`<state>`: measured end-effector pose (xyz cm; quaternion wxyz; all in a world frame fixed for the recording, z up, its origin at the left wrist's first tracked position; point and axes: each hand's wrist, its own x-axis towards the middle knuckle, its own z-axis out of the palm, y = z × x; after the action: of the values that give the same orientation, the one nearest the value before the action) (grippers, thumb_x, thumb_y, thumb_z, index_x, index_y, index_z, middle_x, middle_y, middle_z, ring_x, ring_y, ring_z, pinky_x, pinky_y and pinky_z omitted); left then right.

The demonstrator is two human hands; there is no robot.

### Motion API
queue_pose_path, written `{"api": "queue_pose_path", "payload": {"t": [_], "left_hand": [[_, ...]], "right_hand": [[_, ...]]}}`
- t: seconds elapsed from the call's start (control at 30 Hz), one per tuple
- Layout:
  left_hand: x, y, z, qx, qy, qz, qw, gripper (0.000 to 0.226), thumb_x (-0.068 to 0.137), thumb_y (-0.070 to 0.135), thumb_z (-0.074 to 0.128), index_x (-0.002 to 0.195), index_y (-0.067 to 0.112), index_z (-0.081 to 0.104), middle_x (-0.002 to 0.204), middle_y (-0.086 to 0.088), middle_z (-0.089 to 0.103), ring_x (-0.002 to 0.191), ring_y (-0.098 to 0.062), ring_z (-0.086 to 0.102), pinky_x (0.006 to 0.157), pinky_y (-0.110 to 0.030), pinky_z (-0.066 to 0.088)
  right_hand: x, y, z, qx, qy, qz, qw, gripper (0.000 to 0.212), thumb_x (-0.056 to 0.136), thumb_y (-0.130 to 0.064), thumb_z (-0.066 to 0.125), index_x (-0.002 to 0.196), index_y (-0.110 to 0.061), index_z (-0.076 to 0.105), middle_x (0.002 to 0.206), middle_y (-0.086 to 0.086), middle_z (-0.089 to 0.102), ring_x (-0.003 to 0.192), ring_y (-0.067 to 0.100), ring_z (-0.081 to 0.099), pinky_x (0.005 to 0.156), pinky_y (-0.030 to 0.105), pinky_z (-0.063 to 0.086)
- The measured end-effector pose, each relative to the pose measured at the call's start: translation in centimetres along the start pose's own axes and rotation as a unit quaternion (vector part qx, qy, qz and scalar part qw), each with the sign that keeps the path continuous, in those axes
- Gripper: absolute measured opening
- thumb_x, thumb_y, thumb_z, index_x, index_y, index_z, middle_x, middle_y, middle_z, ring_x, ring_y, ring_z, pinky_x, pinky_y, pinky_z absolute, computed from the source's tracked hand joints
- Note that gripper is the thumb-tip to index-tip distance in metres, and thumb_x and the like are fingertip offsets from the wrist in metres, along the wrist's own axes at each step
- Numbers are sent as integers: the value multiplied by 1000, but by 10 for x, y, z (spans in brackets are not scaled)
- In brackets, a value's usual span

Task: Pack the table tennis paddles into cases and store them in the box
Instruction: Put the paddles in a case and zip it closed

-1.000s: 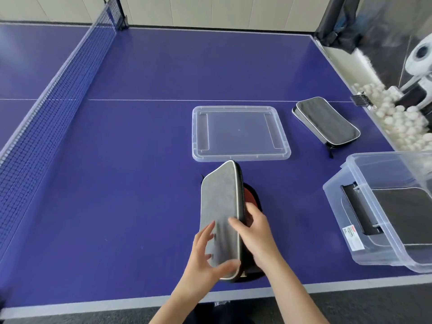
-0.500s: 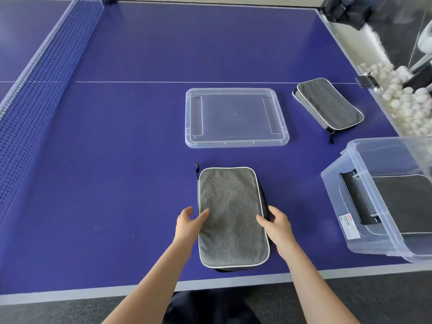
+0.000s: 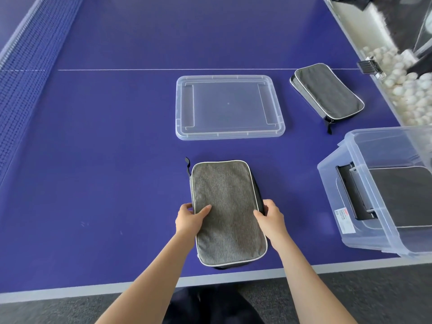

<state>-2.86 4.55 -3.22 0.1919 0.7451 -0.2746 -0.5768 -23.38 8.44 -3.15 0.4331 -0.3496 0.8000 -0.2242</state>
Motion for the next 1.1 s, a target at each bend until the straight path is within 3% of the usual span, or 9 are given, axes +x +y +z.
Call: {"api": "queue_pose_path", "payload": {"t": [0.17,0.3,0.6,0.77,0.97,1.1], "left_hand": [[2,-1,2,-12,-2,-14,1000,69,69,42,83,123,14,51,116,-2,60,102,-22,62,88,-42,54],[4,1,2,-74,-59,-33,995,45,70,35,84,101,10,61,104,-6,69,87,-20,66,63,-31,54],[0,4,6,-147,-125,-40,980,48,71,27,84,107,19,52,110,-6,65,94,-22,67,59,-33,55],[-1,5,9,-172,-100,-1,980,50,67,22,87,105,23,55,108,-3,66,92,-21,68,60,-32,56],[-7,7,2,-200,-77,23,976,48,66,20,87,102,25,57,105,-3,68,92,-24,69,68,-40,59],[-13,14,-14,-241,-58,31,968,45,68,19,86,102,24,56,105,-5,68,90,-24,69,63,-38,58]], "right_hand": [[7,2,-5,13,-9,11,1000,16,94,-10,50,109,-15,51,93,3,58,69,11,51,58,23,43],[9,5,-6,26,-10,9,1000,18,94,-11,51,111,-17,52,101,5,62,76,15,55,61,23,44],[12,8,-7,35,-19,1,999,18,96,-10,49,110,-21,51,106,2,62,88,19,59,66,25,46],[10,5,-9,46,-5,-2,999,21,96,-11,47,111,-25,50,102,1,64,91,25,61,71,30,47],[5,-4,-12,58,-16,-10,998,29,96,-18,52,124,-26,49,107,-1,62,90,12,58,68,23,45],[-9,-20,-16,58,32,-42,997,38,92,-29,59,128,-24,47,111,-2,58,98,13,56,80,28,44]]}}
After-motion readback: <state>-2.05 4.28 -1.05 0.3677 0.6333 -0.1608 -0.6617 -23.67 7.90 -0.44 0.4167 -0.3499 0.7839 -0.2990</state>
